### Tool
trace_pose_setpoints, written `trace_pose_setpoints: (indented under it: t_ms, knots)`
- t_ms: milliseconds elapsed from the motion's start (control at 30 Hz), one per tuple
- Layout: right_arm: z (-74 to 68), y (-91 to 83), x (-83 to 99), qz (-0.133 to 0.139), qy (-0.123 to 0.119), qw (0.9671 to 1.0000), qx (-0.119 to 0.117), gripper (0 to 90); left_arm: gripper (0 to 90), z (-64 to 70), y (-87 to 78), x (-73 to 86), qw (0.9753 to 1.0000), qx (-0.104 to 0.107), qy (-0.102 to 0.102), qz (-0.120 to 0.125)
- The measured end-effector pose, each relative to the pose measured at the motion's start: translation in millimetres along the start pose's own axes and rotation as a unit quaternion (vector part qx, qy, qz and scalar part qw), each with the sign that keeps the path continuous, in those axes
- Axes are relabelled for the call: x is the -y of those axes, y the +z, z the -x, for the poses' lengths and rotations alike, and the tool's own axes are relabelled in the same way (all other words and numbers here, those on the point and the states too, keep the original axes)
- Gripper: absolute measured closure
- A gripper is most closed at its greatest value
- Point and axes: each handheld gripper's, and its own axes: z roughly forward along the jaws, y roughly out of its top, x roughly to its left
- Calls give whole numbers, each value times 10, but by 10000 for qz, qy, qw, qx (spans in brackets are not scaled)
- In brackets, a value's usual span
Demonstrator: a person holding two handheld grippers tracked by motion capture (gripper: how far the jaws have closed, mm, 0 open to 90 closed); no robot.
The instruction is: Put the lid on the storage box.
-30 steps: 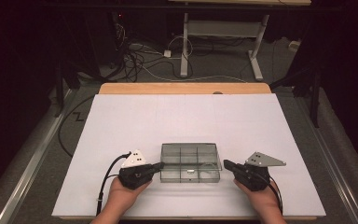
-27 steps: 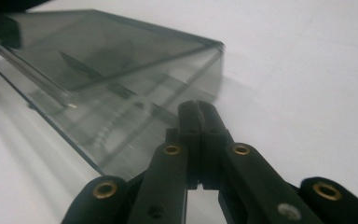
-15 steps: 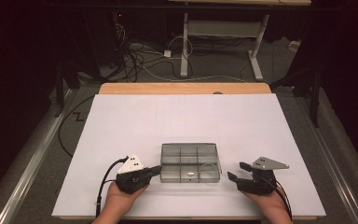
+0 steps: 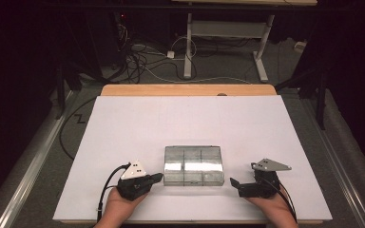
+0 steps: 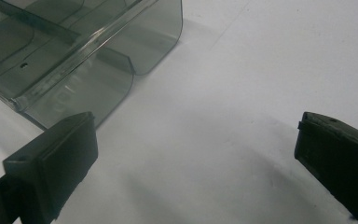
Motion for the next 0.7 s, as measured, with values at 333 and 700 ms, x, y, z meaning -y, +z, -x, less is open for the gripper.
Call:
trace_pose_setpoints:
  t_ms: [333, 700]
  knots:
    - [18, -20, -6, 112, 69, 9999, 19, 5, 871, -163, -80, 74, 9988, -430, -231, -14]
    - [32, -28, -11, 182, 87, 9998, 26, 5, 766, -339, -249, 194, 9940, -998, -419, -153]
